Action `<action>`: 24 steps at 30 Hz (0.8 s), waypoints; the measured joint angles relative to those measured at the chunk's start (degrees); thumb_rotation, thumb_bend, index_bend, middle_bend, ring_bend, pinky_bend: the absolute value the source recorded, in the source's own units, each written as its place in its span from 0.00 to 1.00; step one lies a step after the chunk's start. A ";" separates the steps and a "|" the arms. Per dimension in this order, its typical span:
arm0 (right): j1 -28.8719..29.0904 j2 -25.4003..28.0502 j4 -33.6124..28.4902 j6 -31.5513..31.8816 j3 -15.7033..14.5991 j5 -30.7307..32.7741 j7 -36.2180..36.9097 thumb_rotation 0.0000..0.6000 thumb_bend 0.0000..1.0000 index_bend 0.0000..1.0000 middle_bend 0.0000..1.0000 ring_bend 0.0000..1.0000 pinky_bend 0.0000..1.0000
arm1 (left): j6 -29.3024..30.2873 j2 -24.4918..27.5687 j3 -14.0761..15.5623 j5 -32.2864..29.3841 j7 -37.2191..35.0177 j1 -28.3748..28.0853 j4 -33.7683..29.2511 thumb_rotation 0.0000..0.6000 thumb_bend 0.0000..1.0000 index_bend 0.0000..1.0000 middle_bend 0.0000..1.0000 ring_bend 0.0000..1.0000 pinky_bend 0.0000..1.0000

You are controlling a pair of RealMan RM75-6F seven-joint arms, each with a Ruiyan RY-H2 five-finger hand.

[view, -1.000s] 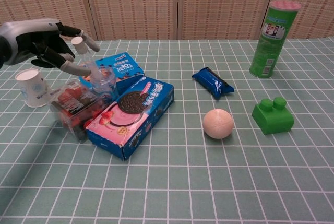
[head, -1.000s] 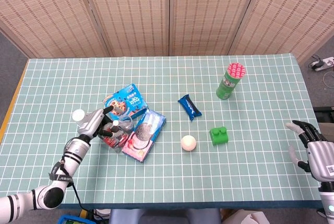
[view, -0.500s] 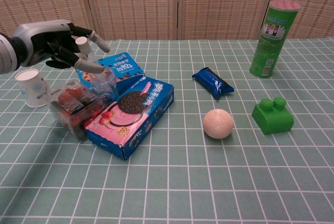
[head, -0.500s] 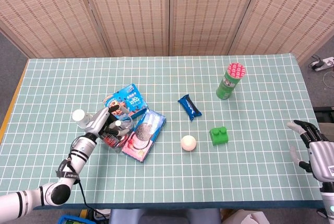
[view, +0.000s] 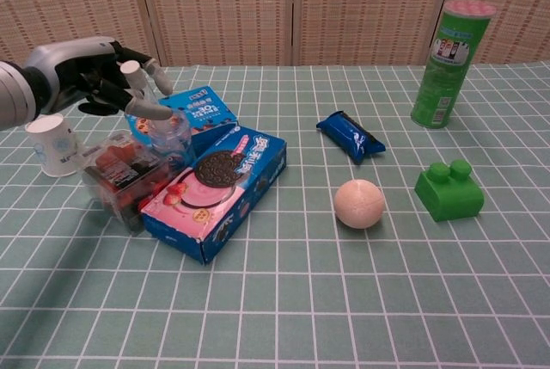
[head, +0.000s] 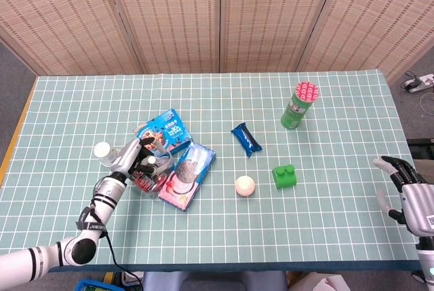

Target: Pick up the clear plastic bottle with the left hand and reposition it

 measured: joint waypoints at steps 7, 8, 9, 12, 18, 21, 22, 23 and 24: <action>-0.06 0.13 -0.07 0.12 0.00 -0.07 0.21 1.00 0.47 0.22 0.17 0.13 0.35 | -0.10 -0.79 0.01 -0.10 -0.67 -0.14 0.78 1.00 0.08 0.64 1.00 1.00 1.00; -0.07 0.15 -0.06 0.14 0.00 -0.07 0.26 1.00 0.47 0.22 0.17 0.13 0.35 | -0.12 -0.88 0.00 -0.07 -0.81 -0.15 0.88 1.00 0.08 0.64 1.00 1.00 1.00; -0.08 0.16 -0.04 0.15 0.01 -0.07 0.32 1.00 0.47 0.22 0.17 0.13 0.35 | -0.14 -0.95 -0.01 -0.02 -0.93 -0.15 0.95 1.00 0.09 0.64 1.00 1.00 1.00; -0.08 0.21 -0.01 0.14 0.03 -0.04 0.47 1.00 0.47 0.22 0.17 0.13 0.35 | -0.19 -1.17 -0.03 0.15 -1.11 -0.22 1.24 1.00 0.08 0.64 1.00 1.00 1.00; -0.08 0.26 0.03 0.12 0.06 0.00 0.65 1.00 0.47 0.22 0.17 0.13 0.35 | 0.02 -1.31 -0.05 0.37 -1.21 -0.23 1.43 1.00 0.09 0.65 1.00 1.00 1.00; -0.09 0.28 0.04 0.17 0.06 -0.03 0.67 1.00 0.47 0.22 0.17 0.13 0.35 | -0.08 -1.34 0.06 0.43 -1.24 -0.23 1.54 1.00 0.14 0.66 1.00 1.00 1.00; -0.10 0.29 0.02 0.17 0.06 -0.03 0.69 1.00 0.47 0.22 0.17 0.13 0.35 | -0.07 -1.39 0.07 0.52 -1.35 -0.21 1.57 1.00 0.17 0.66 1.00 1.00 1.00; -0.10 0.29 0.02 0.19 0.07 -0.03 0.71 1.00 0.47 0.22 0.17 0.13 0.35 | -0.07 -1.41 0.09 0.62 -1.43 -0.18 1.60 1.00 0.18 0.66 1.00 1.00 1.00; -0.10 0.29 0.04 0.18 0.07 0.00 0.72 1.00 0.47 0.22 0.17 0.13 0.35 | -0.08 -1.43 0.12 0.72 -1.51 -0.16 1.63 1.00 0.21 0.66 1.00 1.00 1.00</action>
